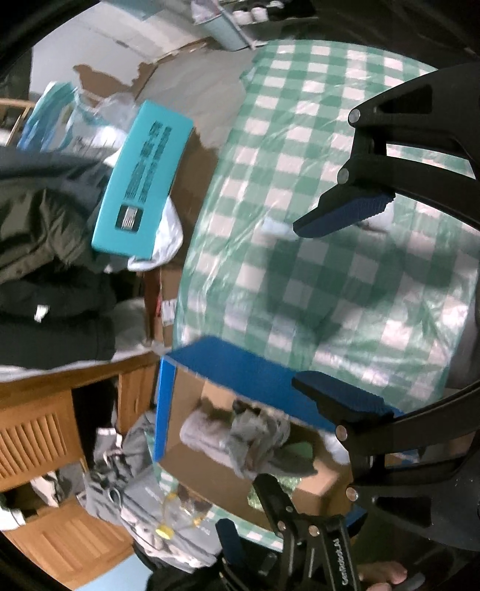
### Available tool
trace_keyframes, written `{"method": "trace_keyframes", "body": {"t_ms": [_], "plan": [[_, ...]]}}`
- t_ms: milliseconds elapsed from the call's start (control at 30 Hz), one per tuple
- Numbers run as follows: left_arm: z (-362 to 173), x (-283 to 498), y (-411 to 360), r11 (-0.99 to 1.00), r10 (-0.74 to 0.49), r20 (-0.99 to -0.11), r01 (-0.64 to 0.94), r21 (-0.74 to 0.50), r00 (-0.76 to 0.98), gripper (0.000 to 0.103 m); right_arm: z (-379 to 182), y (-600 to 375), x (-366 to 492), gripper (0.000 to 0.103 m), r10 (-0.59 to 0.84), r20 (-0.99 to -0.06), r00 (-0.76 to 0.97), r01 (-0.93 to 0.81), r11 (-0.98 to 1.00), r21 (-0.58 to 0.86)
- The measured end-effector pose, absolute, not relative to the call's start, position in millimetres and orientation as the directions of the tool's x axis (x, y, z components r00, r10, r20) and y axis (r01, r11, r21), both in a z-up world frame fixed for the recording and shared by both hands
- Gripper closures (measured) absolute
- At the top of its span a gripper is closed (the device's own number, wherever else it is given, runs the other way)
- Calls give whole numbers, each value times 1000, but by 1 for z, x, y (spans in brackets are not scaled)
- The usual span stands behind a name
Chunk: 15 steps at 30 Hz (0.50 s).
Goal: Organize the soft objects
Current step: 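Withdraw both open tools from the box back over the table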
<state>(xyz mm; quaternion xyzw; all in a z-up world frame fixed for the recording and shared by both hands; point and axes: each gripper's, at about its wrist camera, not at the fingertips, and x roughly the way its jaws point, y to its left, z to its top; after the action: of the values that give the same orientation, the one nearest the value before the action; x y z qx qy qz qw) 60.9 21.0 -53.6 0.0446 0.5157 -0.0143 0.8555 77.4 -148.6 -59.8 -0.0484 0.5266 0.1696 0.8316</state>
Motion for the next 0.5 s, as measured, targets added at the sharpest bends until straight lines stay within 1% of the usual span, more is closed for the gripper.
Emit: {"method": "trace_keyframes", "body": {"t_ms": [267,500], "plan": [[-67,69,-17,989,9,-898,126,71,439,15,-73,-186,75,27,193,-905,380,-269,959,91],[-90,80,-49,984,8,-920,163,78,392,15,-100,-216,78,27,142,-929,343,-212,975,70]]}}
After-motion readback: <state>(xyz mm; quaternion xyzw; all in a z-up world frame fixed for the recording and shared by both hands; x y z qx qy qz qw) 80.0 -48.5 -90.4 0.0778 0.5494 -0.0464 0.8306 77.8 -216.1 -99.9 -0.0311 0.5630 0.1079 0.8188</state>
